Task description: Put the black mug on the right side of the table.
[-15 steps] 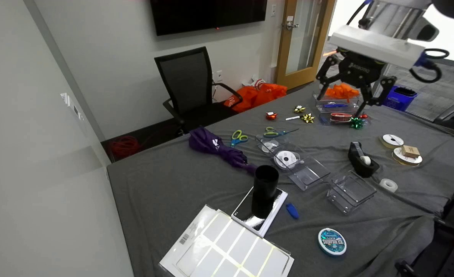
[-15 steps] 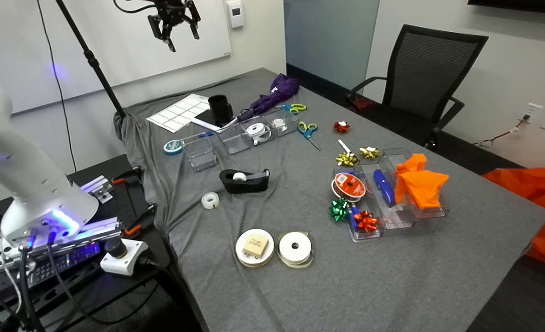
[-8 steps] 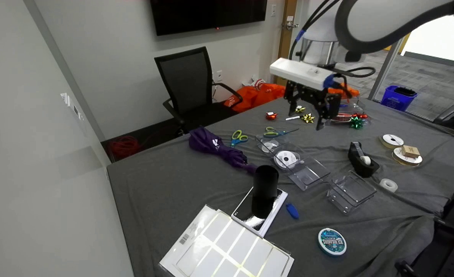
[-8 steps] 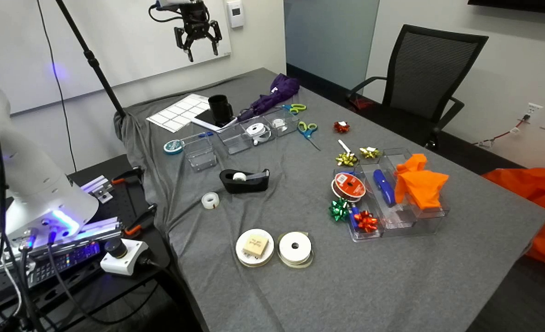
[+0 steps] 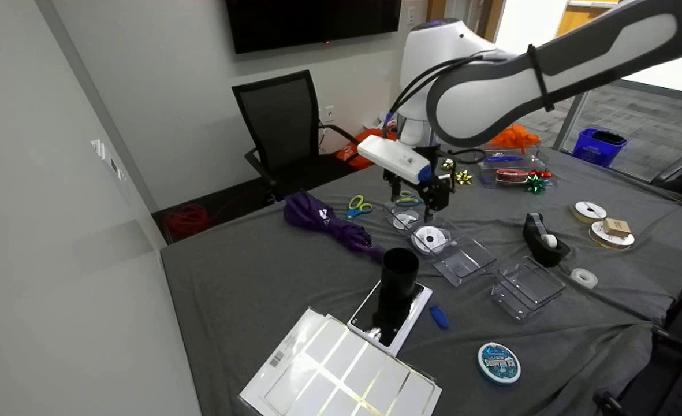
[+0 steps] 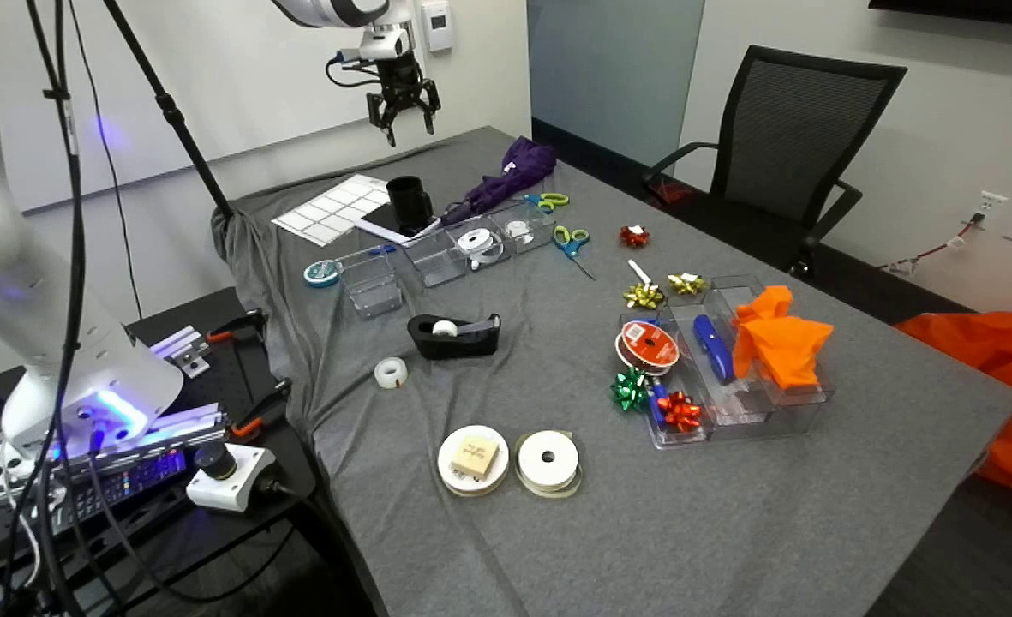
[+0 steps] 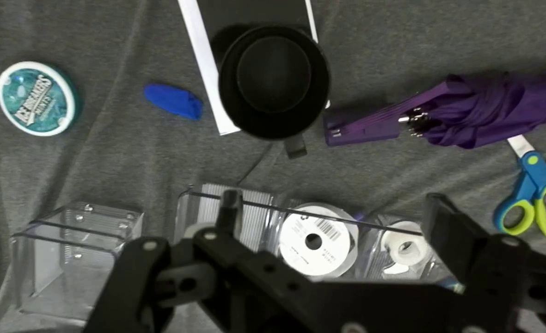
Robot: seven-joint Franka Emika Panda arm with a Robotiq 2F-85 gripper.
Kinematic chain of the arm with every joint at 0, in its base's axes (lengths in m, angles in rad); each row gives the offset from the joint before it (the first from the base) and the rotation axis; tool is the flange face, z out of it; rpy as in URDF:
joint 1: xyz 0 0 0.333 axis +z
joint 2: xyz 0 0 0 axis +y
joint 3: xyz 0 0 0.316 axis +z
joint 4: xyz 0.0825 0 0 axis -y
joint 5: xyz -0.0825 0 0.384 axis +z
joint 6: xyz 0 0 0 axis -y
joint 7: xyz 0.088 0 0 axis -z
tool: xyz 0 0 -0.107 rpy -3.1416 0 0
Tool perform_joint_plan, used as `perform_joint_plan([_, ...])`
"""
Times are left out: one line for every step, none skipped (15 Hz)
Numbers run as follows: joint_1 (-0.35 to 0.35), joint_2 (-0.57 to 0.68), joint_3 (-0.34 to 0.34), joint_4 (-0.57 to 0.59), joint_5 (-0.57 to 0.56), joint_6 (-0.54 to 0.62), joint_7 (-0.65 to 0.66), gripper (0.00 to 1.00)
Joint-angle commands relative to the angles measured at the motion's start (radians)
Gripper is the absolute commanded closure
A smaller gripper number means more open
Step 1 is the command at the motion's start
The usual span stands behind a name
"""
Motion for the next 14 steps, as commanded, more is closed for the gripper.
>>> perform_joint_plan([0.035, 0.071, -0.04, 0.03, -0.006, 0.116, -0.064, 0.0])
perform_joint_plan([0.039, 0.083, -0.046, 0.03, -0.002, 0.141, -0.082, 0.0])
perform_joint_plan([0.044, 0.08, -0.056, 0.01, -0.01, 0.16, -0.098, 0.0])
perform_joint_plan([0.054, 0.076, -0.071, -0.001, -0.019, 0.163, -0.096, 0.0])
perform_joint_plan([0.056, 0.078, -0.069, 0.015, 0.014, 0.131, -0.082, 0.0])
perform_joint_plan([0.059, 0.083, -0.075, 0.015, 0.01, 0.134, -0.086, 0.0])
perform_joint_plan([0.06, 0.084, -0.079, 0.015, 0.008, 0.135, -0.088, 0.0])
perform_joint_plan([0.061, 0.084, -0.08, 0.015, 0.008, 0.136, -0.09, 0.0])
perform_joint_plan([0.062, 0.084, -0.08, 0.015, 0.008, 0.136, -0.09, 0.0])
perform_joint_plan([0.062, 0.084, -0.08, 0.015, 0.008, 0.137, -0.09, 0.0])
perform_joint_plan([0.042, 0.082, -0.058, 0.005, 0.03, 0.13, -0.158, 0.0])
perform_joint_plan([0.033, 0.081, -0.05, -0.005, 0.041, 0.137, -0.203, 0.0])
perform_joint_plan([0.023, 0.084, -0.041, -0.012, 0.059, 0.147, -0.259, 0.0])
perform_joint_plan([0.019, 0.086, -0.038, -0.015, 0.076, 0.145, -0.303, 0.0])
